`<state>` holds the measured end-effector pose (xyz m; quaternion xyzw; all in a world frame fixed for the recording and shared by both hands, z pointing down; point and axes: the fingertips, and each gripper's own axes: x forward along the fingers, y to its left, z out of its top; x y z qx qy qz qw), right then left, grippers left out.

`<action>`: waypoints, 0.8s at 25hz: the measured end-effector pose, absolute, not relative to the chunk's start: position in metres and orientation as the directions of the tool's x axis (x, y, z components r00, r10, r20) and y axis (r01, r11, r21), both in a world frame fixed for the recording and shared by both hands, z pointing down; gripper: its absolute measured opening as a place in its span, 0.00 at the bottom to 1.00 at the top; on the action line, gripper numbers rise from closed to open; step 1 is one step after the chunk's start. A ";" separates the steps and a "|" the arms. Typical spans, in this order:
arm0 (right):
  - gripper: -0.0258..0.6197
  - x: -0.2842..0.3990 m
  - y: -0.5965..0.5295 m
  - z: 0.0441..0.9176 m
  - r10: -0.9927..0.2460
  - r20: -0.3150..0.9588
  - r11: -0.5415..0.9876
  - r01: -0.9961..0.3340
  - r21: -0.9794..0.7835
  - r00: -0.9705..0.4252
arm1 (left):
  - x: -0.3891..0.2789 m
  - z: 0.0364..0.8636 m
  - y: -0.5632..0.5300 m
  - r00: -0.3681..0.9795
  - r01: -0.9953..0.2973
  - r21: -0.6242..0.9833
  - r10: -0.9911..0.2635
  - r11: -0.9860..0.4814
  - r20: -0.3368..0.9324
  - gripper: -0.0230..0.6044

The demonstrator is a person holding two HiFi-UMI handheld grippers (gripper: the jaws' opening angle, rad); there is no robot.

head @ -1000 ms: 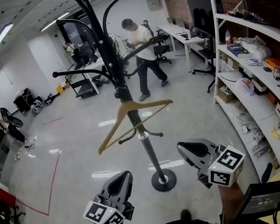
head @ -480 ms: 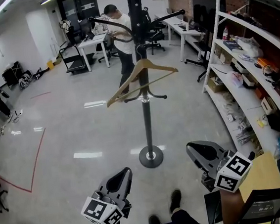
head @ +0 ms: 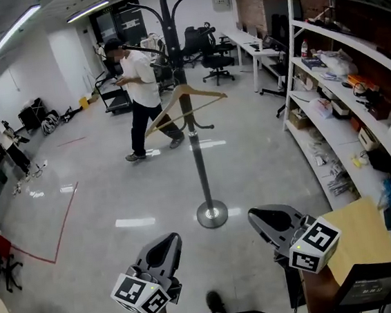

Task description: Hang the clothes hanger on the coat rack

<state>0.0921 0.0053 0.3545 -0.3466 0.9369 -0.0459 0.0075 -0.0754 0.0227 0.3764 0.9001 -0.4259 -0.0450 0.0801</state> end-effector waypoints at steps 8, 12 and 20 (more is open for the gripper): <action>0.05 0.152 0.079 0.361 -0.662 0.001 0.738 -0.652 -0.173 -0.750 | -0.026 0.381 0.116 0.619 -0.779 0.179 -0.782 -0.601 0.069 0.03; 0.05 0.148 0.103 0.365 -0.657 0.006 0.741 -0.648 -0.178 -0.754 | -0.023 0.377 0.142 0.626 -0.775 0.171 -0.776 -0.609 0.071 0.03; 0.05 0.117 0.169 0.367 -0.671 0.012 0.732 -0.665 -0.150 -0.742 | -0.045 0.385 0.209 0.650 -0.752 0.174 -0.759 -0.636 0.040 0.03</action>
